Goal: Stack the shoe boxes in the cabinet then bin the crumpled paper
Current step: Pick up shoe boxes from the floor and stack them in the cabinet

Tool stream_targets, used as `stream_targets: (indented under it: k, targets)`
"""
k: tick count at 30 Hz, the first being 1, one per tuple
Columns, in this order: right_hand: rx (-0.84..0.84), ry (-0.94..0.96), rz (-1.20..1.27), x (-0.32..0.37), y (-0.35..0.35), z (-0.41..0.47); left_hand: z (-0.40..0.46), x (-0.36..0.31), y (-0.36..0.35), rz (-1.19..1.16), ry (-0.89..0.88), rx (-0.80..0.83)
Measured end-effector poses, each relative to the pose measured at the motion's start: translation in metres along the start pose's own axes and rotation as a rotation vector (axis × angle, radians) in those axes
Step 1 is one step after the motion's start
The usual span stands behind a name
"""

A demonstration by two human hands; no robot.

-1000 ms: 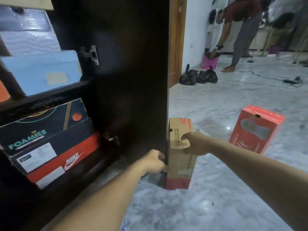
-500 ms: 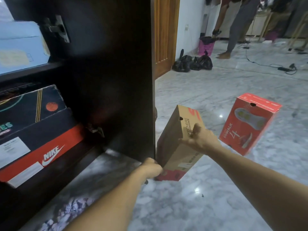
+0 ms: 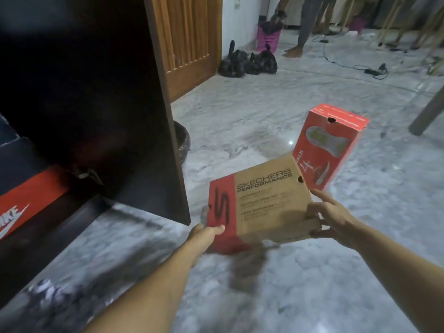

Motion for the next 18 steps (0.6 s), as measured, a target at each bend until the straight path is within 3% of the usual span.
stream_targets:
  k: [5,10,18]
  targets:
    - [-0.019,-0.081,0.031,-0.040,0.002,0.009,0.001,0.004,-0.021,-0.075,-0.024,0.069]
    - [0.058,-0.117,-0.086,-0.070,0.008,0.014,0.008,0.010,-0.028,-0.071,-0.046,0.096]
    - [0.059,-0.037,-0.268,-0.088,0.001,0.011,0.009,0.010,-0.035,0.012,-0.168,0.134]
Point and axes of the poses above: each hand's wrist, its own z-axis towards the middle knuckle, its own y-axis out of the back of the hand, x = y × z, the point moved 4 cm from there along z, towards the middle knuckle, and after that the axes turned 14 degrees about -x, right-handed, at the moved point
